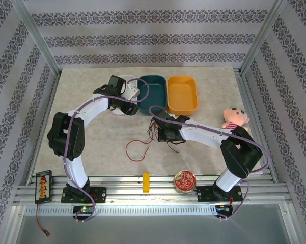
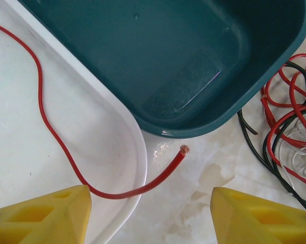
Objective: Untangle the cables
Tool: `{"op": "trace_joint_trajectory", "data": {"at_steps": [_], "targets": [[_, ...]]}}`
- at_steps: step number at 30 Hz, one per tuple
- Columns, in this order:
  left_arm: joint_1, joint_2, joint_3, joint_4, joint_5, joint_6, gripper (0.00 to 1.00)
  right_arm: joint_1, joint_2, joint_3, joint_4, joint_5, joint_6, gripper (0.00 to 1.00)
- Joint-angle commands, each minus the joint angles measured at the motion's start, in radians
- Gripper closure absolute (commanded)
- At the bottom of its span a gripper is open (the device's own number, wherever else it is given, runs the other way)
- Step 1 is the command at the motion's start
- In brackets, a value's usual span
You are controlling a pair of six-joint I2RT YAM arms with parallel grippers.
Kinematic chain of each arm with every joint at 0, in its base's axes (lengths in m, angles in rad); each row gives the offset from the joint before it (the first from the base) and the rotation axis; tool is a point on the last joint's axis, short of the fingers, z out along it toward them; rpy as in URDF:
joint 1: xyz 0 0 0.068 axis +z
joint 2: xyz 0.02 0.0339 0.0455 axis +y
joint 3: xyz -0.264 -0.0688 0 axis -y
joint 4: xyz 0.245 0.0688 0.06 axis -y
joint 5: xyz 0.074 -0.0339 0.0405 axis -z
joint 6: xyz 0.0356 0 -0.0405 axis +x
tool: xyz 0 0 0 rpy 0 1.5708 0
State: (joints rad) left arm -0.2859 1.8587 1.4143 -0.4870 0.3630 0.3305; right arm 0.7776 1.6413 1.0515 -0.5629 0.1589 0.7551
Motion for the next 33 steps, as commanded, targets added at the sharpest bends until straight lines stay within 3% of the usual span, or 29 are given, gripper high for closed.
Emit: {"op": "trace_joint_trajectory", "data": {"at_steps": [1, 3, 8, 11, 19, 27, 33], "targets": [[0.008, 0.016, 0.036, -0.003, 0.029, 0.011, 0.40, 0.000, -0.004, -0.005, 0.014, -0.009, 0.000, 1.00], [0.008, 0.027, 0.040, 0.011, 0.023, 0.000, 0.41, 0.000, -0.002, -0.004, 0.018, -0.012, 0.000, 1.00], [0.008, 0.052, 0.056, 0.044, -0.017, -0.040, 0.60, -0.003, 0.007, -0.002, 0.020, -0.015, 0.000, 1.00], [0.007, 0.065, 0.066, 0.049, -0.027, -0.052, 0.64, -0.004, 0.006, -0.002, 0.021, -0.013, 0.002, 1.00], [0.007, 0.112, 0.104, 0.081, -0.130, -0.119, 0.86, -0.009, 0.004, -0.001, 0.023, -0.018, 0.003, 1.00], [0.025, 0.227, 0.240, 0.022, -0.181, -0.217, 0.99, -0.015, 0.009, 0.003, 0.024, -0.019, 0.006, 1.00], [0.049, 0.322, 0.357, -0.061, -0.174, -0.274, 1.00, -0.016, 0.018, 0.013, 0.027, -0.029, 0.009, 1.00]]}}
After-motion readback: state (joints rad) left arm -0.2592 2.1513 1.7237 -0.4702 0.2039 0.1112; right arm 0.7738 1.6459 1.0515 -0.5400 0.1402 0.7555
